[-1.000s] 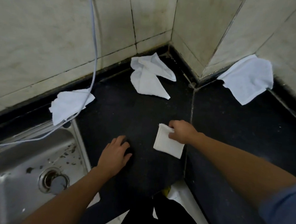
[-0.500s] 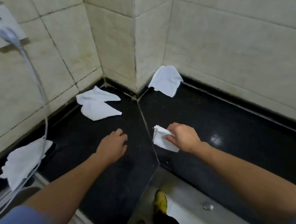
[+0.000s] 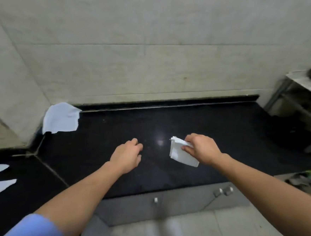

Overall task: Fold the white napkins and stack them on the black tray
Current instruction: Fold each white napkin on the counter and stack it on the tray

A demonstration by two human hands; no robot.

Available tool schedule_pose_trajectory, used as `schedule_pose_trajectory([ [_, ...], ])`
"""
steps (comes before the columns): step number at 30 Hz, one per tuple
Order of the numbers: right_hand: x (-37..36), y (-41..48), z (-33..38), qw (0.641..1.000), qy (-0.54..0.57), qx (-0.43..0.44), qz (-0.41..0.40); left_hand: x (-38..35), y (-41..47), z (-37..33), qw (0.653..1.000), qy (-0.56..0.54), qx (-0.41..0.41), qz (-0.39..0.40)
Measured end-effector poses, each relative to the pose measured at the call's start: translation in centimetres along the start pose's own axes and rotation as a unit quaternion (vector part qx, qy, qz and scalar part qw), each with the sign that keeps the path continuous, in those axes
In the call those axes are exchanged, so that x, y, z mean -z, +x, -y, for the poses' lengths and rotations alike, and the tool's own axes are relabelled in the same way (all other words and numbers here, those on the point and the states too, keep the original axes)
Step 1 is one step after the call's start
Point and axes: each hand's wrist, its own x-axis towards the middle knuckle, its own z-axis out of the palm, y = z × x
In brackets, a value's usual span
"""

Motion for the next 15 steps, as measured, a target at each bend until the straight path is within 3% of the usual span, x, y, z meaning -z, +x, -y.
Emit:
schedule_pose_trajectory([
  [15, 8.9, -23.0, -37.4, 0.963, -0.009, -0.268, -0.038, -2.2, 20.0, -43.2, 0.964, -0.019, -0.266, 0.018],
])
